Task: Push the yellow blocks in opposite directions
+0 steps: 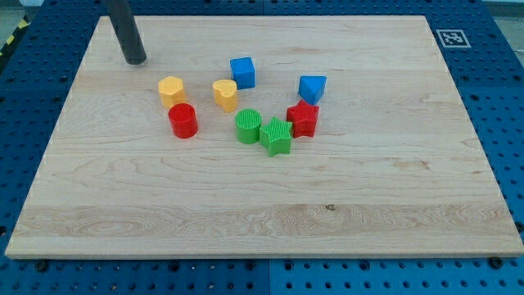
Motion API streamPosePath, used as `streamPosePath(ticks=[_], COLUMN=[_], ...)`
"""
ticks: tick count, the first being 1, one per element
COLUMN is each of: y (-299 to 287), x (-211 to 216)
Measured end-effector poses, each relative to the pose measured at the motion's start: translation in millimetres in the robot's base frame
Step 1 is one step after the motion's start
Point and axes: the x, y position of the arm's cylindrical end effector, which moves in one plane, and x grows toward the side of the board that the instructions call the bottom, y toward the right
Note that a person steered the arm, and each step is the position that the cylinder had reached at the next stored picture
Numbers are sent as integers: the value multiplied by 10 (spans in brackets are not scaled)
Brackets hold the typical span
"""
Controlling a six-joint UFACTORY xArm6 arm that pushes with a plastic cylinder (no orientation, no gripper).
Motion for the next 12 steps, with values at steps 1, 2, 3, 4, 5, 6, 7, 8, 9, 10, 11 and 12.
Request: streamPosePath(ticks=[1,2,3,4,5,6,7,8,9,10,11,12], y=[0,81,683,1239,1333,1167,1097,1202,1420,1517,1352,863], x=[0,92,139,222,368,595,760,794,794,794,794,742])
